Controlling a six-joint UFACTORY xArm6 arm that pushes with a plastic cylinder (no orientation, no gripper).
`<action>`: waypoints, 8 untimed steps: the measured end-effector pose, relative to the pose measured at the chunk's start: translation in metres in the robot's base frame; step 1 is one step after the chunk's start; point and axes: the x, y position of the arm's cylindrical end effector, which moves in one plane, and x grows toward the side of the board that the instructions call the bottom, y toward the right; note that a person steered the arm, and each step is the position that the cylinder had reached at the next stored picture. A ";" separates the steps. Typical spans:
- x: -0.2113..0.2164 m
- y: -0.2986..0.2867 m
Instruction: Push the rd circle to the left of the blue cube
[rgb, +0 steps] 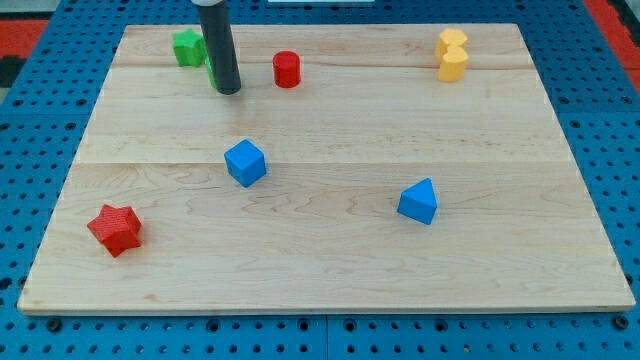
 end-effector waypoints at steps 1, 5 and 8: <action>-0.015 -0.015; -0.056 0.074; -0.001 0.111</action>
